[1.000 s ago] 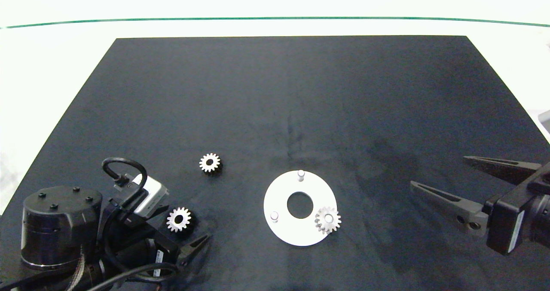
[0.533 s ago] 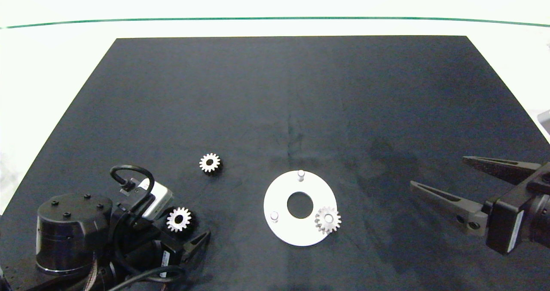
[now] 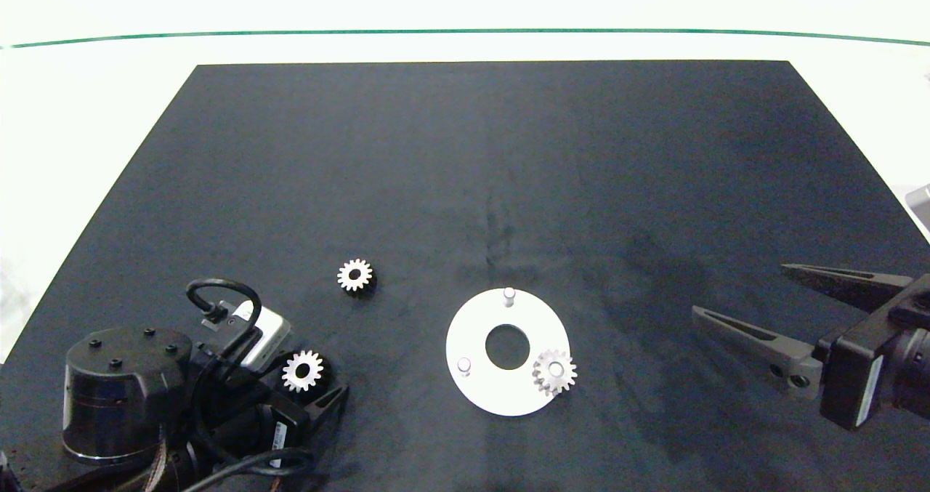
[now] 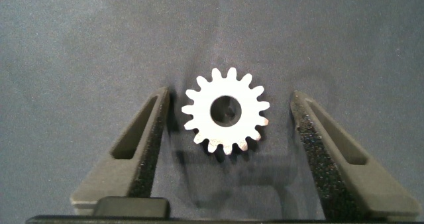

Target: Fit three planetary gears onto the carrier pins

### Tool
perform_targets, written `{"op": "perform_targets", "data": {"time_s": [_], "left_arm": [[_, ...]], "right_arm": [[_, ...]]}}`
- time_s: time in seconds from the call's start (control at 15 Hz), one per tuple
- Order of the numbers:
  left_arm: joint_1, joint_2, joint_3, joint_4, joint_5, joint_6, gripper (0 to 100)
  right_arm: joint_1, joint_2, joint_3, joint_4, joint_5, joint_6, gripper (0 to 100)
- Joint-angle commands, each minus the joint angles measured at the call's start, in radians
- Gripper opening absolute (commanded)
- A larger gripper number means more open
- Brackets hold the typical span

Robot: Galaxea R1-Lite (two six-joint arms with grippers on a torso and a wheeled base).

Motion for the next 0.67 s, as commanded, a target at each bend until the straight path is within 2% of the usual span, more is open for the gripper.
{"op": "perform_targets", "data": {"time_s": [0.07, 0.67], "left_arm": [[-0.005, 0.0, 0.001, -0.003, -0.002, -0.002, 62], [-0.015, 0.009, 0.002, -0.003, 0.001, -0.006, 44]], "right_arm": [[0.0, 0.003, 0.0, -0.001, -0.002, 0.0, 100], [0.0, 0.0, 0.001, -0.001, -0.002, 0.0, 100]]}}
